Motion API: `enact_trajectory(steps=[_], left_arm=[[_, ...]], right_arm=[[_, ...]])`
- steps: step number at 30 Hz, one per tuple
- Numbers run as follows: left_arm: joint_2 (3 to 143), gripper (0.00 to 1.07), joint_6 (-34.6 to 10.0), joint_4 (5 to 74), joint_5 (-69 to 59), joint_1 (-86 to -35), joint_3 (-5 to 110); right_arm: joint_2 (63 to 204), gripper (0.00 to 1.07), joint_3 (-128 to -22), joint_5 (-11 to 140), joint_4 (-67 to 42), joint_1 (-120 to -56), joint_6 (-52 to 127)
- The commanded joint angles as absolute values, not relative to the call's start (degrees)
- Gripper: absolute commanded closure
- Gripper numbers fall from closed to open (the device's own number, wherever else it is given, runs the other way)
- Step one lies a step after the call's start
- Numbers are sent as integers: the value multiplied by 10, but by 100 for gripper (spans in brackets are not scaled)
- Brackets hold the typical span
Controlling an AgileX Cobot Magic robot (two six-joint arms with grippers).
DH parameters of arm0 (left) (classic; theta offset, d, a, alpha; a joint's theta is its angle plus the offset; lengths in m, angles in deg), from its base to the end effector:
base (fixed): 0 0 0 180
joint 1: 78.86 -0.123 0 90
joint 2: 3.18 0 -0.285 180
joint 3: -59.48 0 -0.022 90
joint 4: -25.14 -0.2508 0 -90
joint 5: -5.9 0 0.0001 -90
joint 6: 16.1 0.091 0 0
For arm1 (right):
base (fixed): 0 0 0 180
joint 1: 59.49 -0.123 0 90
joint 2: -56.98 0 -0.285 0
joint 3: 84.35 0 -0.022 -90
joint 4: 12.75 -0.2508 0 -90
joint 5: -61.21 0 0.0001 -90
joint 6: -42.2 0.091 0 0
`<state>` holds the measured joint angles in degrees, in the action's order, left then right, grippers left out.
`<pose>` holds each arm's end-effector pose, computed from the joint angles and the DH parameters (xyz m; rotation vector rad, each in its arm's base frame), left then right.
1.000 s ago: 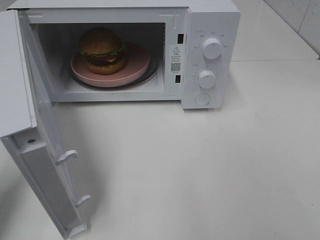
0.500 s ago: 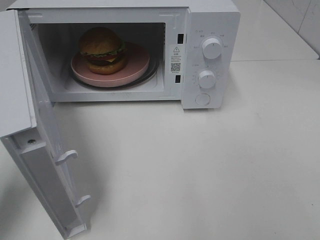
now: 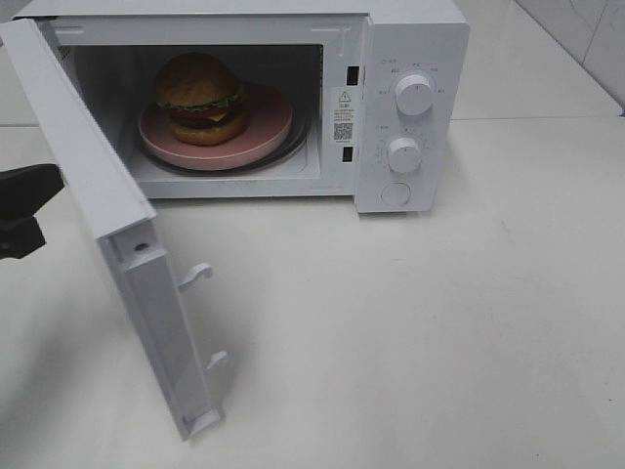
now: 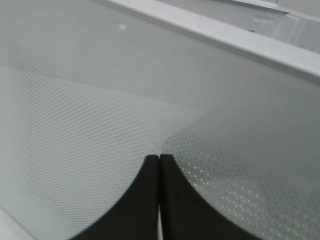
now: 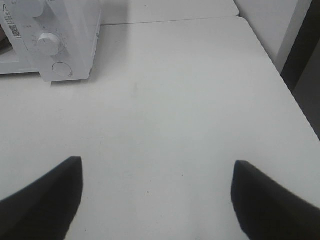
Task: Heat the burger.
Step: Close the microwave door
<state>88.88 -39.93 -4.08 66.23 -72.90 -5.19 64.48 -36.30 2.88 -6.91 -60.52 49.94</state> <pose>0.2056 -0.0602 0.1719 0.2877 1.7362 -0.5633 -0.0051 -0.0080 0.2836 0.1190 1.9801 -0.0216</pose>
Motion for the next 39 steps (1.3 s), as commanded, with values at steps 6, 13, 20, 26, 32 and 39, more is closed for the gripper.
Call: enact_trajectory(steps=[6, 13, 20, 26, 32, 39], left_arm=[[932, 107, -375, 27, 674, -648, -6], [958, 107, -372, 64, 672, -607, 26], [985, 107, -329, 176, 654, -531, 64], [1005, 107, -292, 274, 627, -482, 99], [1021, 107, -263, 318, 590, -451, 143], [1046, 107, -223, 398, 528, -420, 215]], right_arm=[[631, 31, -360, 36, -70, -601, 495], [631, 31, -360, 36, -70, -601, 495], [631, 31, -360, 36, -70, -601, 495], [631, 31, -360, 36, -70, -601, 495], [631, 31, -360, 36, -70, -601, 495], [631, 31, -360, 36, -70, -601, 495]])
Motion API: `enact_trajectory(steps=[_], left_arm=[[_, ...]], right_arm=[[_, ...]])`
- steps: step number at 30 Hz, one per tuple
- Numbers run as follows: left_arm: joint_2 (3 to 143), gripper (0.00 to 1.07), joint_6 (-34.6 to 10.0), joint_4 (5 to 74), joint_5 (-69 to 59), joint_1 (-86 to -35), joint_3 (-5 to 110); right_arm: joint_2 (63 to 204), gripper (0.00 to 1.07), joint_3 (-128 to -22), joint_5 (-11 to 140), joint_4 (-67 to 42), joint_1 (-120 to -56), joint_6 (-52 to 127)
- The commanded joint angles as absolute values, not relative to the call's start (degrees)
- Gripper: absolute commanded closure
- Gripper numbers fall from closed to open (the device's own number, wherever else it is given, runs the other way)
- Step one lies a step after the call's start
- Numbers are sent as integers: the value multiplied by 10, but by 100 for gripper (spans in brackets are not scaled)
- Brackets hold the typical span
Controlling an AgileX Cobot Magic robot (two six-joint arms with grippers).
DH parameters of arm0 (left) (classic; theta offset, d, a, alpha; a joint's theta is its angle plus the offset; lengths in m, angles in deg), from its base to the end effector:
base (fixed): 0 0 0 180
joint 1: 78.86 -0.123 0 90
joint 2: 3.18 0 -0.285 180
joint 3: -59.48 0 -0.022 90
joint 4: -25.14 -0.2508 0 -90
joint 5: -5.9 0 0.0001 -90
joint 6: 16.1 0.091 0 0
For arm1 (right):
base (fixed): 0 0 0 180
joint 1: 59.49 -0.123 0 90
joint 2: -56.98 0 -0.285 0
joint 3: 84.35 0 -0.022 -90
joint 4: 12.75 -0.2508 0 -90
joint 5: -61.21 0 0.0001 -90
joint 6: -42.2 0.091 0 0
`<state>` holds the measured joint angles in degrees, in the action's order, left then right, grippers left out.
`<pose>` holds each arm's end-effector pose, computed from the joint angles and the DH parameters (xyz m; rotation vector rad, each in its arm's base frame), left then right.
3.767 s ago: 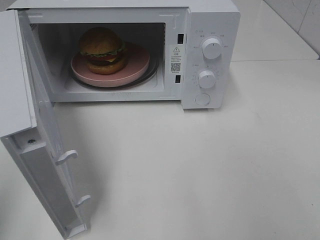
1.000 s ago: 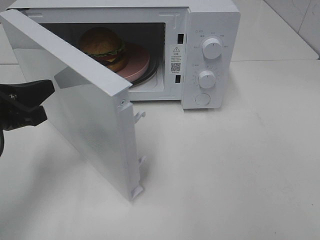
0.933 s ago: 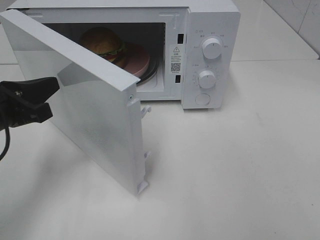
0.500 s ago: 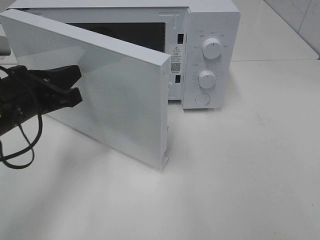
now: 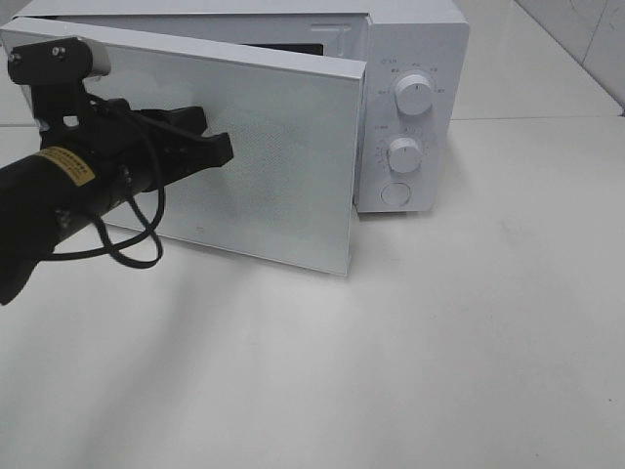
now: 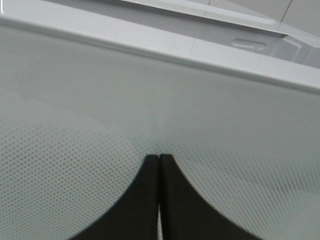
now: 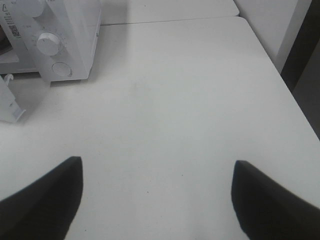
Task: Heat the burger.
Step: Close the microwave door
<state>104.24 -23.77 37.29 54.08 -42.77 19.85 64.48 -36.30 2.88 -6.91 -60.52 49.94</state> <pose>0.2741 -0.1822 0.1815 0.1937 1.7535 -0.5273 -0.0051 -0.0080 0.2836 0.1190 1.9801 -0.0216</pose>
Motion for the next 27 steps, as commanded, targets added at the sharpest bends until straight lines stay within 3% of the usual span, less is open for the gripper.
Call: enact_trajectory(steps=[1, 8, 18, 27], left_arm=[[1055, 107, -211, 411, 515, -412, 238], [1090, 107, -185, 450, 485, -392, 306], [1129, 107, -183, 457, 474, -391, 367], [1174, 107, -121, 525, 459, -391, 440]], right_arm=[[631, 31, -360, 36, -70, -601, 495], [631, 31, -360, 36, -70, -601, 495], [631, 31, -360, 36, -70, -601, 495], [631, 31, -360, 36, -70, -601, 495]])
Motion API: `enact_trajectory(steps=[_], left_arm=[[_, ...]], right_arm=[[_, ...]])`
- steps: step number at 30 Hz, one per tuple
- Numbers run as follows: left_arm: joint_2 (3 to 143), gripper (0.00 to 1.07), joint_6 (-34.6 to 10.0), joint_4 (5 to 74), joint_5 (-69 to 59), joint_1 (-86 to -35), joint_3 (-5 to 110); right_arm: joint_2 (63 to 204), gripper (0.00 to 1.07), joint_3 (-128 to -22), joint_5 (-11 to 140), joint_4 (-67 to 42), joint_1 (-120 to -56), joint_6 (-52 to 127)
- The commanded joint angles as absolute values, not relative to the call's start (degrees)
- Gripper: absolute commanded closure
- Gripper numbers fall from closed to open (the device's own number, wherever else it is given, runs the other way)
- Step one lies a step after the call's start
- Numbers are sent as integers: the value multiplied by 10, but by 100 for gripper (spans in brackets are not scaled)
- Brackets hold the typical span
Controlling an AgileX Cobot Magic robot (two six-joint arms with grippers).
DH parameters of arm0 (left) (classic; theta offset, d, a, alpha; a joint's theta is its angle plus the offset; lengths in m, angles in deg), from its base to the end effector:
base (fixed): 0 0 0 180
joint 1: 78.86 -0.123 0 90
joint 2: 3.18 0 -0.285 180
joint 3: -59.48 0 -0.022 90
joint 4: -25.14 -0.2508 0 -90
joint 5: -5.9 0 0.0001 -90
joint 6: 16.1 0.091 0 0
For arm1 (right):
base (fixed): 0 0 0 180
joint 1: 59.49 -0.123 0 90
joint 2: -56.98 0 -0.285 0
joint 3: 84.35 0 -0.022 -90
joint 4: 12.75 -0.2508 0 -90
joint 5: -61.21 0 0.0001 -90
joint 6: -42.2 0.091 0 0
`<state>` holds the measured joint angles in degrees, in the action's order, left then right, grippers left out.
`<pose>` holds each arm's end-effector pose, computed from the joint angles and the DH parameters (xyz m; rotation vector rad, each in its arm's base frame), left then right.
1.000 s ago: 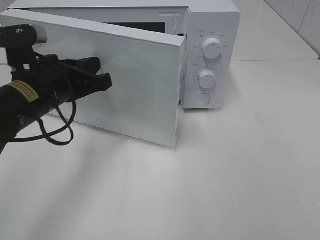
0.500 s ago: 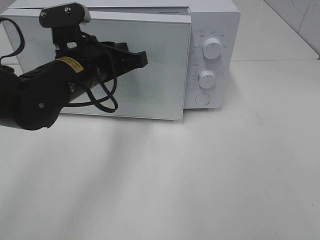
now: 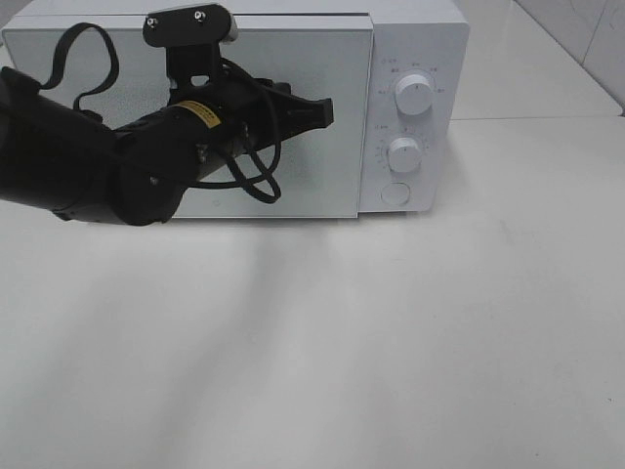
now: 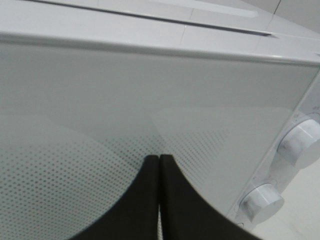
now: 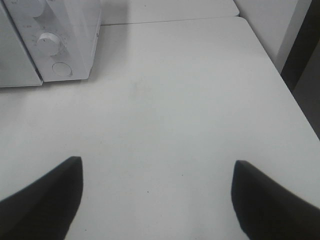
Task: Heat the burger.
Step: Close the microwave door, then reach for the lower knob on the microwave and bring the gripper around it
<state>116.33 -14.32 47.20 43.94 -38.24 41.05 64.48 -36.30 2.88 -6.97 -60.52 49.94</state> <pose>0.3259 -0.2518 0.1811 0.2172 1.7891 -0.5028 -0.0051 -0.0079 0.2836 0.1190 1.9802 -0.0204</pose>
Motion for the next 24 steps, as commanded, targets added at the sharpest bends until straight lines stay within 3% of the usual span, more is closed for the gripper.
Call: enact_trajectory(steps=[1, 5, 12, 24], left_arm=[[1174, 107, -121, 525, 459, -391, 440], [1186, 107, -84, 549, 443, -393, 474], [1175, 107, -84, 540, 388, -386, 475], [1102, 106, -84, 512, 41, -376, 475]], right_arm=[[631, 31, -360, 36, -70, -601, 495], [631, 31, -360, 36, -70, -601, 495], [631, 31, -360, 36, -70, -601, 495], [631, 31, -360, 36, -70, -601, 495]])
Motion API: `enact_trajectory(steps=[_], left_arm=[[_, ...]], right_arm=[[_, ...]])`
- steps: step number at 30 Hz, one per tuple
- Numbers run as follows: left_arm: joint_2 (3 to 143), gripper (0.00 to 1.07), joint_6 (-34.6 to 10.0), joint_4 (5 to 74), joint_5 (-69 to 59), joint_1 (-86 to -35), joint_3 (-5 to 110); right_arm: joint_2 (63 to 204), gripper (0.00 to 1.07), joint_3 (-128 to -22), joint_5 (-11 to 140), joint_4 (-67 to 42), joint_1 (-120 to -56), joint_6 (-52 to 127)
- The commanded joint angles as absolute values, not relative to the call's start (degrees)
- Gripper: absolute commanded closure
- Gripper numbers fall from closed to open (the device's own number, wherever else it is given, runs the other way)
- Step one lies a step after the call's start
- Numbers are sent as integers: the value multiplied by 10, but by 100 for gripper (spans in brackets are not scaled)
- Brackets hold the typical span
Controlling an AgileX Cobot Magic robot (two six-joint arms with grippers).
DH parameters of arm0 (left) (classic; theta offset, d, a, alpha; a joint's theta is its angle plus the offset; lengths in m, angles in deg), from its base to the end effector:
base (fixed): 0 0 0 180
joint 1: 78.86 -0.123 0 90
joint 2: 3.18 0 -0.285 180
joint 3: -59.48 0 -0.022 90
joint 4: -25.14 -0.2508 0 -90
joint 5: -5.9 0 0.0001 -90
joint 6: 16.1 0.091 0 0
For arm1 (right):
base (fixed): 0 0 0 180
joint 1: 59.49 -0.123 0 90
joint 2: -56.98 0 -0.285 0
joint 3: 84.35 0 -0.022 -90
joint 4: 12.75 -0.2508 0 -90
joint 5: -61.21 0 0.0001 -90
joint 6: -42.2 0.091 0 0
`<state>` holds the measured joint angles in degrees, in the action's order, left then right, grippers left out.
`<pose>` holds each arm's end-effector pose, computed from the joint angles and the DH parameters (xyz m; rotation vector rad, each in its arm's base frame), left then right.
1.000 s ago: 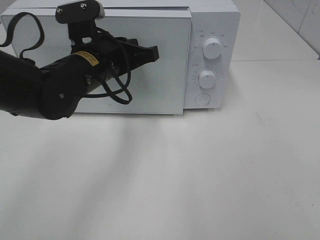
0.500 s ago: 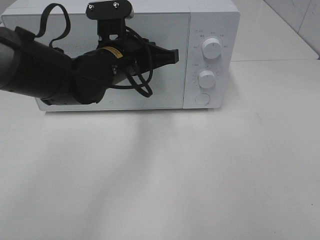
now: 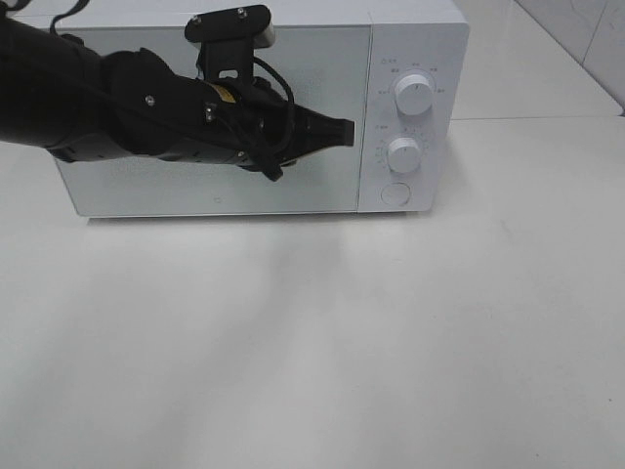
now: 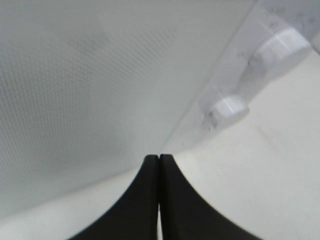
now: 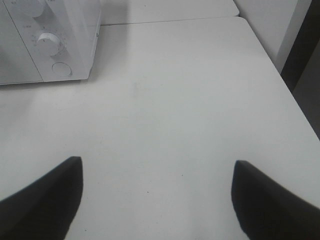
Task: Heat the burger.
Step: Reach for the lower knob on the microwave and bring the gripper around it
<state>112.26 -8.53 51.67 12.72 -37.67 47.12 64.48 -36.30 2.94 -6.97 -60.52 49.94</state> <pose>0.3127 -0.2673 0.1962 0.3907 2.1397 -0.5565 -0.0051 -0.0079 0.2837 0.1189 1.9791 -0.0203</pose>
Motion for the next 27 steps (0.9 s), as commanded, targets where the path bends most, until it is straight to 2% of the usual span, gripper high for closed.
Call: enact_trajectory(steps=[1, 2, 3, 4, 6, 7, 9, 16, 20, 24, 27], left_arm=[[1094, 94, -84, 502, -17, -376, 475], [1094, 94, -84, 502, -17, -376, 475], [1089, 84, -84, 499, -50, -376, 475], [1089, 84, -84, 499, -50, -376, 475], [1081, 28, -89, 495, -160, -376, 475], [1081, 28, -89, 495, -160, -376, 475], [1082, 5, -89, 494, -235, -376, 476], [1082, 8, -89, 489, -374, -376, 478], [1077, 8, -85, 448, -468, -380, 478], [1059, 8, -88, 417, -493, -380, 477], [1033, 8, -109, 394, -509, -380, 477]], right_arm=[[631, 31, -360, 36, -70, -601, 495], [631, 31, -360, 36, -70, -601, 495], [631, 31, -360, 36, -70, -601, 495], [631, 31, -360, 36, -70, -601, 495], [631, 31, -360, 36, -70, -601, 495], [631, 31, -360, 36, -70, -601, 495], [631, 31, -360, 36, -70, -601, 495], [631, 31, -360, 36, -70, -601, 495], [631, 31, -360, 36, -70, -601, 495], [631, 31, -360, 36, -70, -601, 495], [631, 31, -360, 36, -70, -601, 495]])
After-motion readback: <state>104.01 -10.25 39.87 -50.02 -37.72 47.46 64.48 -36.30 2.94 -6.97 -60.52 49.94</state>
